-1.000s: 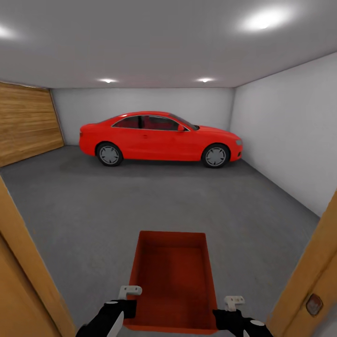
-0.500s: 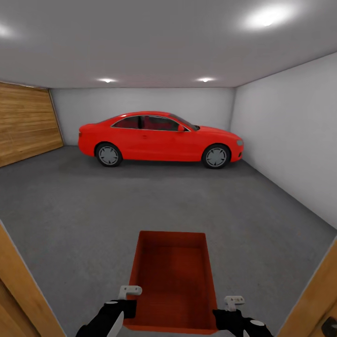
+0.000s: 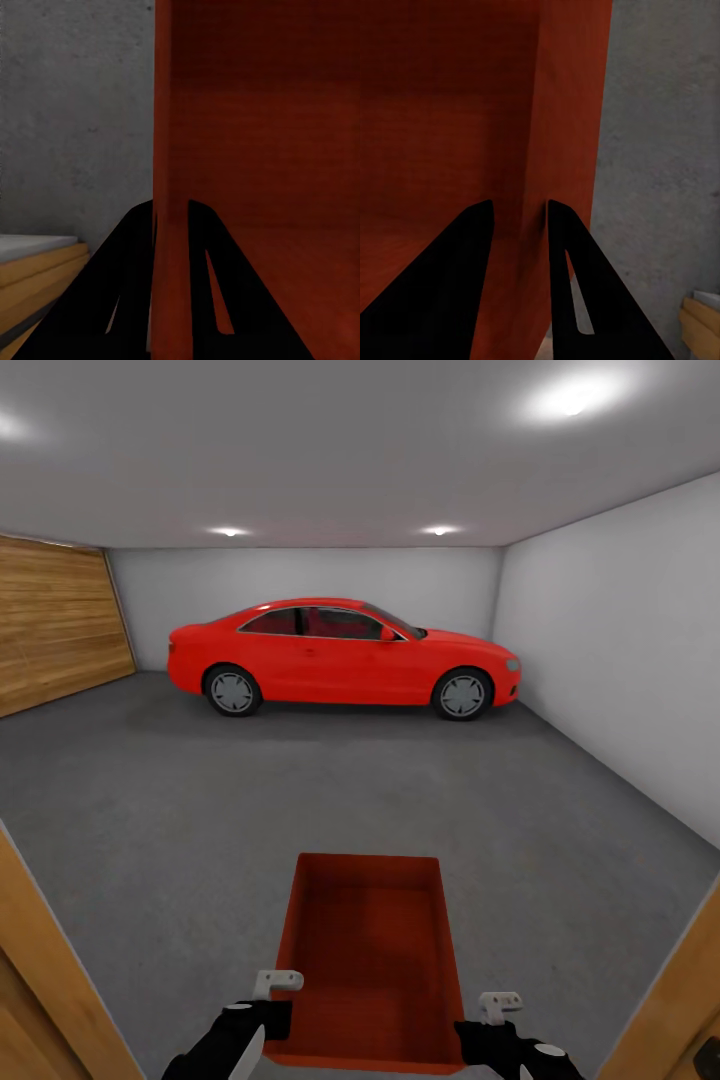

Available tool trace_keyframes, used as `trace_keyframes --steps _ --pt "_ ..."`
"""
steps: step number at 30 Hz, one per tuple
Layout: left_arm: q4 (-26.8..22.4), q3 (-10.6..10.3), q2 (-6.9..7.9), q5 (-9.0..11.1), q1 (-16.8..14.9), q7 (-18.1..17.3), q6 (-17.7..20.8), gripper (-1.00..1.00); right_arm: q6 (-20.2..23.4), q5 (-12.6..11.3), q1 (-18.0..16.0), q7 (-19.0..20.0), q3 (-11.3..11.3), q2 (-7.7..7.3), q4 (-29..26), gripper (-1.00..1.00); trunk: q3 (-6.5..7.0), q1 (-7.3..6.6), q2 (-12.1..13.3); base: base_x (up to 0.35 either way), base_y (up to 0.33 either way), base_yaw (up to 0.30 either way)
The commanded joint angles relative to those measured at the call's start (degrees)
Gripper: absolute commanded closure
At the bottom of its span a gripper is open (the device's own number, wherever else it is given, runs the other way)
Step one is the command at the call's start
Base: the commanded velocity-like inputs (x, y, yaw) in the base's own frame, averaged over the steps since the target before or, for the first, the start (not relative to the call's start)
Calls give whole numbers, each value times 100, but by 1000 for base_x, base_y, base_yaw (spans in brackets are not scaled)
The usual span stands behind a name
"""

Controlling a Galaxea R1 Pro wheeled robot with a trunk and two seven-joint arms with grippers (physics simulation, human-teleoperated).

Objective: Move the two storage containers from the living room to the garage. In the garage, place one container on the floor and stack the other container on top of it (either order is fine).

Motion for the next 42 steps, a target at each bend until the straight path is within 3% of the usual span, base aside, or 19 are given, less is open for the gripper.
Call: trace_keyframes --steps 1,13,23,42 --pt "-22 73 -39 -45 -11 204 49 100 29 310 5 -61 70 1 -8 100 -12 3 -12 0 3 0" --pt "-22 68 -42 -45 -11 204 50 100 28 313 5 -61 68 2 -8 100 -12 3 -12 11 0 0" --pt "-22 67 -42 -45 -11 204 48 100 29 313 5 -61 73 0 -8 100 -12 3 -12 264 0 0" --pt "-22 67 -42 -45 -11 204 49 100 29 310 5 -61 77 0 -8 100 -12 3 -12 100 0 0"
